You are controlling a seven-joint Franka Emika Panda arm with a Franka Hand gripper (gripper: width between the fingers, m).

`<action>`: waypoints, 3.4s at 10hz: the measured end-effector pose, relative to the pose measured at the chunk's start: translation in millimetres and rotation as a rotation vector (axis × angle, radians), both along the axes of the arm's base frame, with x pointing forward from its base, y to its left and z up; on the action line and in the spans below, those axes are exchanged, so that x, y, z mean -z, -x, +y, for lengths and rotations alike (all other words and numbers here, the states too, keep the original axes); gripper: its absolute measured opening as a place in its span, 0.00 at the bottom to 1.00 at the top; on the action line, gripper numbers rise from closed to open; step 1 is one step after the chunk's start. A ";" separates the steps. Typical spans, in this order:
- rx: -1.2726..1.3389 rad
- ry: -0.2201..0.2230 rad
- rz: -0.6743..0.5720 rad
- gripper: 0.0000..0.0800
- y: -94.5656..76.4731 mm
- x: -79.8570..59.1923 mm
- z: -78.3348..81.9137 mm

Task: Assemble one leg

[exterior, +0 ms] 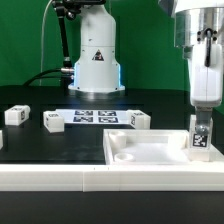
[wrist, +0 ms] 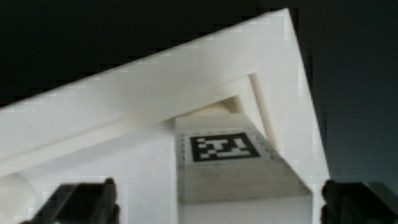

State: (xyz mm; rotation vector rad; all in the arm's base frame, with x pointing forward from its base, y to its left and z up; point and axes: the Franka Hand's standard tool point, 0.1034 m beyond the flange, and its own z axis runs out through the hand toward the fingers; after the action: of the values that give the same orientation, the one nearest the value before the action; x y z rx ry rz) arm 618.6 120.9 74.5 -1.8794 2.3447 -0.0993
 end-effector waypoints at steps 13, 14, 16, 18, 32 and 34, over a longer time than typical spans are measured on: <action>-1.256 0.204 -0.017 0.81 0.2 1.9 -4.0; -1.324 0.223 -0.009 0.81 -0.2 1.5 -4.1; -1.439 0.254 -0.001 0.81 -1.6 0.4 -4.7; -1.468 0.261 -0.005 0.81 -2.5 0.0 -5.0; -0.579 0.132 -0.016 0.36 -1.1 0.8 -3.7; -0.429 0.101 -0.013 0.36 -1.3 0.3 -5.2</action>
Offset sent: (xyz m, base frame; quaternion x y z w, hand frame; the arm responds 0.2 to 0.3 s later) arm 0.0009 0.0095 0.0001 -0.0069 -0.0086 -0.2574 0.9662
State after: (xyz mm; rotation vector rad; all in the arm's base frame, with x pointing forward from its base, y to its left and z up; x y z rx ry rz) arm 620.0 115.7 74.2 -2.3721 1.9062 -0.1853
